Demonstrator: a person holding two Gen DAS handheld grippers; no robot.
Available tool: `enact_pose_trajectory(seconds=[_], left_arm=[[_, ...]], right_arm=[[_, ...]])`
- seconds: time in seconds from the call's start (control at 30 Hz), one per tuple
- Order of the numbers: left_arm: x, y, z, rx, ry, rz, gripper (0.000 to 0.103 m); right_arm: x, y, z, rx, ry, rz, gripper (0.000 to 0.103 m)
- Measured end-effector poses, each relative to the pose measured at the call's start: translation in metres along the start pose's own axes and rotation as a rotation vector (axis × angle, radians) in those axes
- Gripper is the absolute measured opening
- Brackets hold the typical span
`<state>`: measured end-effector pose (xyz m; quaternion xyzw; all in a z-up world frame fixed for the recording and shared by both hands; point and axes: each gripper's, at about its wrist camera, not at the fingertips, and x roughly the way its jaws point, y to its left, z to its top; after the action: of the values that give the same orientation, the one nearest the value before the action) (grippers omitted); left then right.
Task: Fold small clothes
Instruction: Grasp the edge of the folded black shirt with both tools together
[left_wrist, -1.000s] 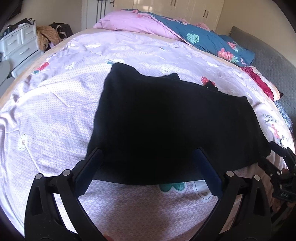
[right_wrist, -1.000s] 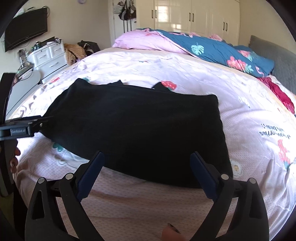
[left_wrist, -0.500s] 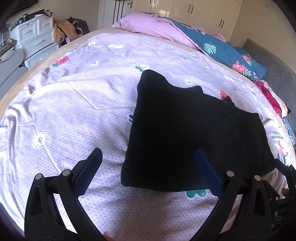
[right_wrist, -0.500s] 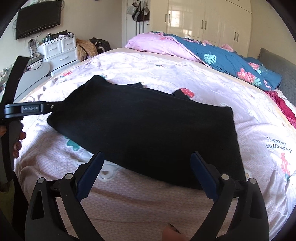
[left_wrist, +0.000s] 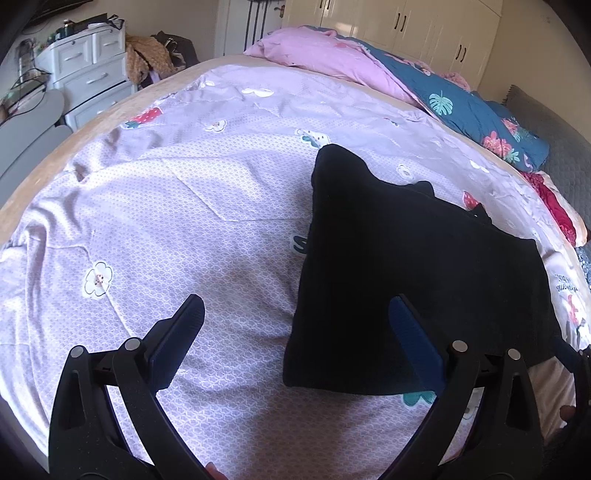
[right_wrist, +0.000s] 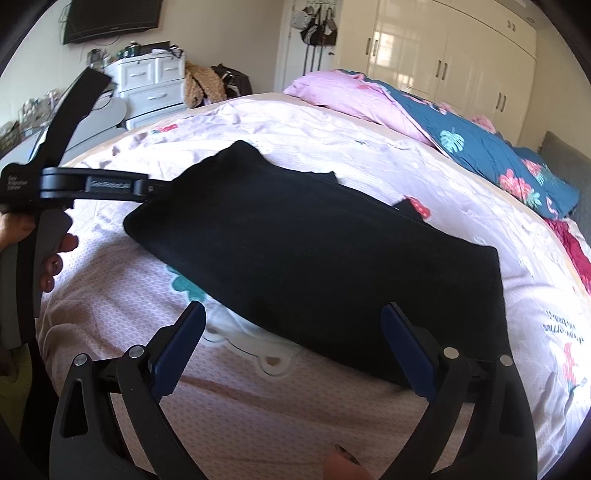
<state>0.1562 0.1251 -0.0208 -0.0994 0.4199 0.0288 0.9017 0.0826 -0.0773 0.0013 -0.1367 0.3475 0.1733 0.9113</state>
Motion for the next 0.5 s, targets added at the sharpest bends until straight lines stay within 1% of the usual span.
enact_pose_trajectory(seconds=[0.3,0.5], left_arm=[[0.013,0.007,0.011,-0.026,0.009,0.02,0.093],[0.029,0.006,0.021,-0.026,0.024,0.035,0.093]], right_arm=[[0.024,0.035,0.011,-0.1,0.01,0.013,0.095],[0.047,0.056,0.013,-0.172,0.037,0.012,0.095]])
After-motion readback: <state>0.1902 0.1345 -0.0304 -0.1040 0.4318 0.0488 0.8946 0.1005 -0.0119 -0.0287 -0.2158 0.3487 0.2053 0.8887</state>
